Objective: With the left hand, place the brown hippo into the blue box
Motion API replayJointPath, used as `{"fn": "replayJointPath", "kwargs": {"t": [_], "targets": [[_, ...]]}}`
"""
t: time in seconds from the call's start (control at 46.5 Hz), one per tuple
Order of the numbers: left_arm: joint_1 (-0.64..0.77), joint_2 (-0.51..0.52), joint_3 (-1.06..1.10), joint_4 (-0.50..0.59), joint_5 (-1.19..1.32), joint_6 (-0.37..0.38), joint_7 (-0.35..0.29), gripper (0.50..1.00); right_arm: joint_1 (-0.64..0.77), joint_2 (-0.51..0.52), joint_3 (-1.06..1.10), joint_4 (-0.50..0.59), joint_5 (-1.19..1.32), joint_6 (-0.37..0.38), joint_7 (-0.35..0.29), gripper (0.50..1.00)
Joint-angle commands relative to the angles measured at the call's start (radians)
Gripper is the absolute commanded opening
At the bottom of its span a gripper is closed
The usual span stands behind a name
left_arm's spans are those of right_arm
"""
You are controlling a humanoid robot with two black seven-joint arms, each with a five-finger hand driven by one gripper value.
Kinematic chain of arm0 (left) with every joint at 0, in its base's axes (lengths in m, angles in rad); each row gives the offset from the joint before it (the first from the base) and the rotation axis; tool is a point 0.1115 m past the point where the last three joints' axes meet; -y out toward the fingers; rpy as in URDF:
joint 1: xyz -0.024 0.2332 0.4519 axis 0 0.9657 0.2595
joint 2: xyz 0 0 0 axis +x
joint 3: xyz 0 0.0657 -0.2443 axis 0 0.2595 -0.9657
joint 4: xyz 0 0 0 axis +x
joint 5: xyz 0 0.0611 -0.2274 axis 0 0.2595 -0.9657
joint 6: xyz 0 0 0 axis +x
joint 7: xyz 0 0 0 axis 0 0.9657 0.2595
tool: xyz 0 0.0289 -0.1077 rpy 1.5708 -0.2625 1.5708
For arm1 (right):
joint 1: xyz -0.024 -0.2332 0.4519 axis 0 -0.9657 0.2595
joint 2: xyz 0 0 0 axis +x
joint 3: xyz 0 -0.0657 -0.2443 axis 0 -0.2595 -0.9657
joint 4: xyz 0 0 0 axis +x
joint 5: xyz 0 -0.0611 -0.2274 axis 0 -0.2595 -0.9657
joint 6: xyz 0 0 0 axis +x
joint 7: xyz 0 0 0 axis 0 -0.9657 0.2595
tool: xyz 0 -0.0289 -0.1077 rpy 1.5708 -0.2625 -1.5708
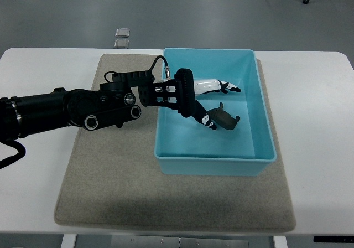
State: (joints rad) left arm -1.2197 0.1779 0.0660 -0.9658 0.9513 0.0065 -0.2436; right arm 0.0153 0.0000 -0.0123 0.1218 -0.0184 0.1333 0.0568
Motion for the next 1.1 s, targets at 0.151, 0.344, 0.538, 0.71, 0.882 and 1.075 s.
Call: {"fn": "replayJointPath", "kwargs": {"t": [0.151, 0.344, 0.538, 0.71, 0.882, 1.075], "targets": [[0.003, 0.037, -0.133, 0.001, -0.081, 0.001, -0.002, 0.992, 0.000, 0.000, 0.000, 0.001, 0.000, 0.000, 0.000, 0.936], [0.003, 0.074, -0.242, 0.024, -0.204, 0.001, -0.006, 0.994, 0.000, 0.000, 0.000, -0.001, 0.000, 0.000, 0.000, 0.936], [0.005, 0.097, -0.350, 0.096, -0.400, 0.001, -0.008, 0.994, 0.000, 0.000, 0.000, -0.001, 0.000, 0.000, 0.000, 0.936], [0.005, 0.109, -0.367, 0.208, -0.686, -0.002, -0.009, 0.994, 0.000, 0.000, 0.000, -0.001, 0.000, 0.000, 0.000, 0.936], [0.005, 0.115, -0.382, 0.331, -0.902, -0.003, -0.009, 0.994, 0.000, 0.000, 0.000, -0.001, 0.000, 0.000, 0.000, 0.936], [0.020, 0.114, -0.382, 0.456, -0.924, -0.013, -0.008, 0.996, 0.000, 0.000, 0.000, -0.001, 0.000, 0.000, 0.000, 0.936]]}}
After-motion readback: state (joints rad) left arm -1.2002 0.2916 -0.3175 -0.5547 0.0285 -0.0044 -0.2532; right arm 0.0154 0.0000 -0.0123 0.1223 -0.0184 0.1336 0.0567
